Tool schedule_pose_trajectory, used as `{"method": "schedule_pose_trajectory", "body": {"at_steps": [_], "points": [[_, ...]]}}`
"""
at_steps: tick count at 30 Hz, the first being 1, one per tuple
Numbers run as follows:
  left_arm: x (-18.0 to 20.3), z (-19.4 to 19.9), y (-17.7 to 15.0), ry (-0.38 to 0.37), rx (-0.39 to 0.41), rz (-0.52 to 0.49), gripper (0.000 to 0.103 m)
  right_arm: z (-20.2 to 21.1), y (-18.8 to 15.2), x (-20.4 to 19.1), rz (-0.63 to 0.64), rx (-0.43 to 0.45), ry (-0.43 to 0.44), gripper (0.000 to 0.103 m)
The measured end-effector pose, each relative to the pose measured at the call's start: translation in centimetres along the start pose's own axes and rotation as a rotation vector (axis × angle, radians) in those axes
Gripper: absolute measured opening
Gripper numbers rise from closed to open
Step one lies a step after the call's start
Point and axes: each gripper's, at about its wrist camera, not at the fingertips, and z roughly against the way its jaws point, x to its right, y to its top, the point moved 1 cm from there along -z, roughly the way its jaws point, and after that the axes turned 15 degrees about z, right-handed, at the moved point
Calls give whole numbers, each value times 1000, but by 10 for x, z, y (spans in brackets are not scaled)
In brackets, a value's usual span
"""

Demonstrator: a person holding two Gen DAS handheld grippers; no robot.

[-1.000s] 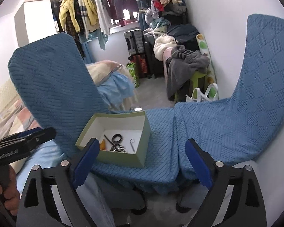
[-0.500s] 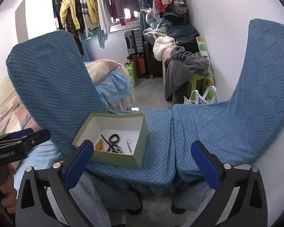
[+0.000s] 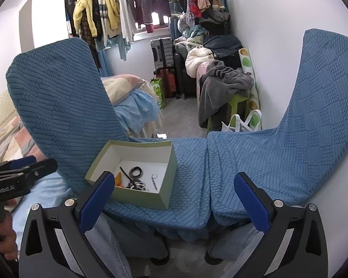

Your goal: Organize jewelry

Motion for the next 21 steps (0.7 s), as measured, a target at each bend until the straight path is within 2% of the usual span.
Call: {"method": "schedule_pose_trajectory", "body": {"at_steps": [9,21], "points": [[-3,-1,2,13,7,8,87,1,-2,2,7,-8,-13,103],[-7,-1,-1,-9,-11,-1,87,4,-3,5,-10,-6,-21,103]]}}
